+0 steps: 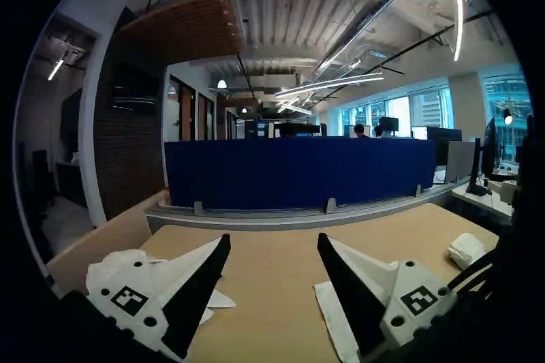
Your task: Fold towel
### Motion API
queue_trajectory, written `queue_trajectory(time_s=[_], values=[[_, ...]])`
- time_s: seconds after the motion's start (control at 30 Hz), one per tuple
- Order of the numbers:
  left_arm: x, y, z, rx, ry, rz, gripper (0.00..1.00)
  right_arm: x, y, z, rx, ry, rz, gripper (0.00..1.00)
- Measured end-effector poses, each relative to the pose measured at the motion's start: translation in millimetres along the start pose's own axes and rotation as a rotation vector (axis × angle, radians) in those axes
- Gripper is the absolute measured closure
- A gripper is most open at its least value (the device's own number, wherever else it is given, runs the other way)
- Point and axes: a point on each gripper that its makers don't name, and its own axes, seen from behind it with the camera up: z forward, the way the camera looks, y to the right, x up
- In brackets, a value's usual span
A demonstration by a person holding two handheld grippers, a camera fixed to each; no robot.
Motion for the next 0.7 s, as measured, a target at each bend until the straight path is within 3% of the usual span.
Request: queue_trajectory(time_s=[0.37, 0.7], values=[[7.1, 11.0, -8.4, -0.035, -0.048, -0.013, 0.05, 2.1, -9.6, -3.4, 0.061, -0.054, -0.030, 0.00], [-22.0, 40.5, -16.4, -0.196, -0.190, 0.072, 0.05, -25.5, -39.0, -17.1, 0.242, -0.228, -0.117, 0.00]])
